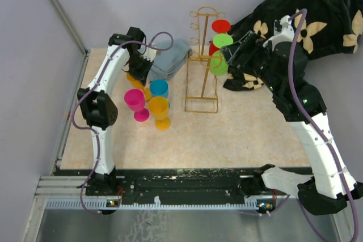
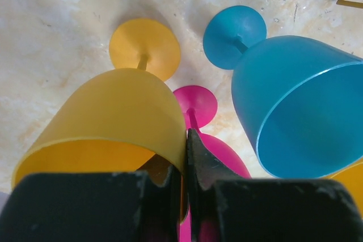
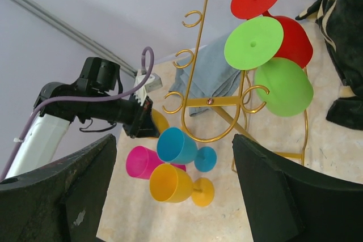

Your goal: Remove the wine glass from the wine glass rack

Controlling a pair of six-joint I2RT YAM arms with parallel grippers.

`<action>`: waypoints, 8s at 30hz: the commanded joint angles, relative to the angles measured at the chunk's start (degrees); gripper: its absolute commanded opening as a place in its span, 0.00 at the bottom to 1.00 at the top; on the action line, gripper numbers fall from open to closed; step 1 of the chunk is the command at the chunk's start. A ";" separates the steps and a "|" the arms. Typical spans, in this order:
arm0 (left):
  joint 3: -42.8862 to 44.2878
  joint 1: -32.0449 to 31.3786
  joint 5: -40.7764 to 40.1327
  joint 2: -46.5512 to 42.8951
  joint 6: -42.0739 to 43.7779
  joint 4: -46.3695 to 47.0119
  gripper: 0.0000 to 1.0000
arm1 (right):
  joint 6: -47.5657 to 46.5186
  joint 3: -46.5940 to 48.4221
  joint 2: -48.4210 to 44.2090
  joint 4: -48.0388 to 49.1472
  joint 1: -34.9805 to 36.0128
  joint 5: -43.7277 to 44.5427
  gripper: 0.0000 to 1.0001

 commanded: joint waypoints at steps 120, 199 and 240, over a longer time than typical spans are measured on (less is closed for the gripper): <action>-30.88 14.59 54.51 -31.23 -39.82 49.05 1.00 | 34.71 -12.28 22.16 44.25 -27.70 -45.98 0.00; -32.00 13.60 55.31 -31.92 -39.55 49.07 1.00 | 36.35 -9.30 21.01 36.85 -28.75 -41.54 0.00; -28.66 16.81 51.18 -31.28 -43.50 52.67 1.00 | 40.17 10.33 19.76 51.00 -37.42 -39.35 0.00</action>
